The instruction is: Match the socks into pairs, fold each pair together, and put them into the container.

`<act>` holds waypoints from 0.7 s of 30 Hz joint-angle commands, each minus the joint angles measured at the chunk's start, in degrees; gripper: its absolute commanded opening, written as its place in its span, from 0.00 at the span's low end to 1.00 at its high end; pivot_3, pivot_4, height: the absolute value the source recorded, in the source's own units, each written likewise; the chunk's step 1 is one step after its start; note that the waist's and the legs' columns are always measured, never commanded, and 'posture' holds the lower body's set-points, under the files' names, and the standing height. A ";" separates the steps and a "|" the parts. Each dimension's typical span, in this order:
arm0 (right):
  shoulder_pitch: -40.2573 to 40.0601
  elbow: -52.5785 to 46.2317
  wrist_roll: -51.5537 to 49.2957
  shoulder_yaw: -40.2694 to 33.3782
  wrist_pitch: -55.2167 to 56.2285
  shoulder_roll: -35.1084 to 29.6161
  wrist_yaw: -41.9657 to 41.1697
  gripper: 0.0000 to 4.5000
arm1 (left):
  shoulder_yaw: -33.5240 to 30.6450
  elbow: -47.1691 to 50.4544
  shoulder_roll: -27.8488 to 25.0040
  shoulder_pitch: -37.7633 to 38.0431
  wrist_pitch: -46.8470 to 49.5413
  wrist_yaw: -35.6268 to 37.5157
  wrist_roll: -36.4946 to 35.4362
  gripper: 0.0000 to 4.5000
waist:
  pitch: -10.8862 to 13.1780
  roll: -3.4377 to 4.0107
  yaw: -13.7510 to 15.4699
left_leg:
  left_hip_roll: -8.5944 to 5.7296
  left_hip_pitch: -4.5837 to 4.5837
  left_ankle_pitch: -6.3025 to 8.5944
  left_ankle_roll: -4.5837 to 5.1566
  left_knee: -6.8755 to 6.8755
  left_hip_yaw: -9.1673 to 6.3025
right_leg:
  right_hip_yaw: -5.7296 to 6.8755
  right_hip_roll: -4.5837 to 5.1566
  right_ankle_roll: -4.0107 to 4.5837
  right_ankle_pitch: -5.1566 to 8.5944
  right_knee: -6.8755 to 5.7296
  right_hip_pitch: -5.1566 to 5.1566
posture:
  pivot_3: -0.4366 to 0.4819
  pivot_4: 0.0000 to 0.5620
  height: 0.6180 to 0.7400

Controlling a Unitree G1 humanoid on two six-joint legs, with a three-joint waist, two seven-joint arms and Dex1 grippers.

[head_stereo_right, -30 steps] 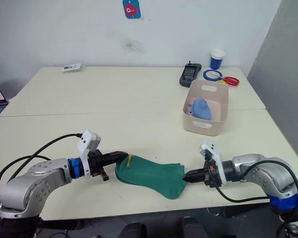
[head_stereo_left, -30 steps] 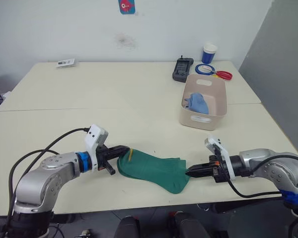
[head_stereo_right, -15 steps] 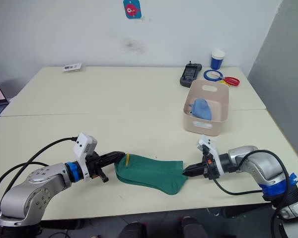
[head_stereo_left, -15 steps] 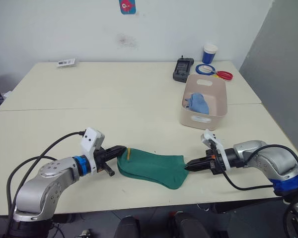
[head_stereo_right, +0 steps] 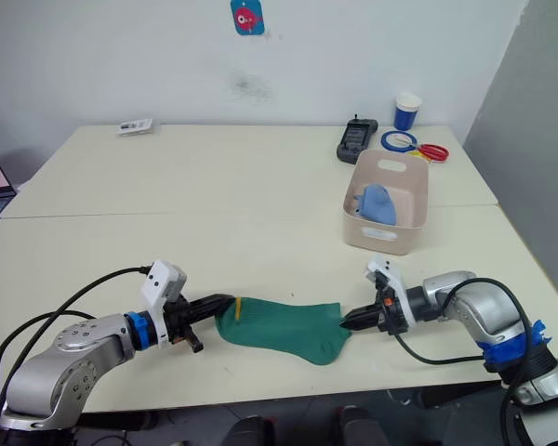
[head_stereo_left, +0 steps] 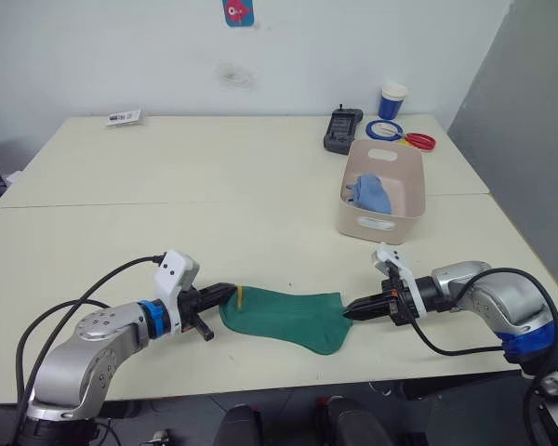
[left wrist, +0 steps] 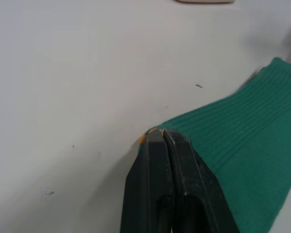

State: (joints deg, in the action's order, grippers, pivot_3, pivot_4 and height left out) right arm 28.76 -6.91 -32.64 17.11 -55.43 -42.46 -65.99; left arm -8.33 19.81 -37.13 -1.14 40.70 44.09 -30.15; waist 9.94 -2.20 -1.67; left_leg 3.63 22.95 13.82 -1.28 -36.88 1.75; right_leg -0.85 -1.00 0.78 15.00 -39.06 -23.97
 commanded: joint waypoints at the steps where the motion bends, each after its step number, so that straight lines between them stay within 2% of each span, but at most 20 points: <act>1: 0.75 -1.14 0.08 -0.06 0.01 -0.03 -0.71 0.00 | 0.20 0.50 -0.83 0.14 -1.37 0.44 0.48 0.00 | 0.00 0.00 0.00 | 0.00 0.00 0.00 0.00 0.00 0.00 | 0.00 0.00 0.00 0.00 0.00 0.00 | 0.48 0.27 1.00; 7: 0.25 -1.40 0.54 -0.40 0.02 0.72 0.75 0.00 | 0.51 -0.52 -1.00 -0.42 -2.26 1.30 0.75 0.00 | 0.00 0.00 0.00 | 0.00 0.00 0.00 0.00 0.00 0.00 | 0.00 0.00 0.00 0.00 0.00 0.00 | 0.48 0.27 1.00; 11: 0.13 -1.55 0.65 -1.04 -0.02 0.44 1.08 0.21 | -0.14 -0.89 -0.38 -1.21 -1.99 1.39 -0.40 0.19 | 0.00 0.00 0.00 | 0.00 0.00 0.00 0.00 0.00 -0.01 | 0.01 0.00 0.00 0.00 0.00 0.00 | 0.48 0.27 1.00; 17: -0.07 -3.46 -0.53 -4.89 -0.33 -1.74 2.19 0.69 | -4.71 -2.27 0.52 -4.43 -1.05 -1.37 -2.95 0.63 | 0.00 0.00 0.01 | 0.00 0.01 0.00 0.00 0.00 0.00 | 0.01 0.01 0.00 0.00 0.00 0.00 | 0.48 0.27 1.00; 19: -0.46 -5.27 -1.13 -6.60 0.18 -2.62 2.28 0.69 | -6.51 -2.81 0.45 -5.60 -1.15 -1.70 -4.08 0.77 | 0.00 0.00 0.00 | 0.00 0.01 0.00 0.00 0.00 0.00 | 0.01 0.01 0.00 0.00 0.00 -0.01 | 0.48 0.27 1.00; 21: -0.93 -7.46 -1.55 -8.34 1.51 -2.91 2.68 0.69 | -8.09 -2.99 0.27 -6.54 -1.47 -1.22 -5.47 0.77 | 0.00 0.00 -0.03 | 0.00 0.01 0.00 0.00 0.00 -0.01 | 0.01 0.01 0.00 0.00 0.00 0.00 | 0.48 0.27 1.00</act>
State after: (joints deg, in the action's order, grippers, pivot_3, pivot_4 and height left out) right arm 27.87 -11.20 -32.79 11.29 -55.33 -45.00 -63.48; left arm -14.22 15.86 -36.58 -6.87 39.77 42.73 -33.82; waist 9.95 -2.20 -1.69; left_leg 3.63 22.96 13.82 -1.28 -36.88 1.75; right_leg -0.85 -1.00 0.78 15.00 -39.07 -23.98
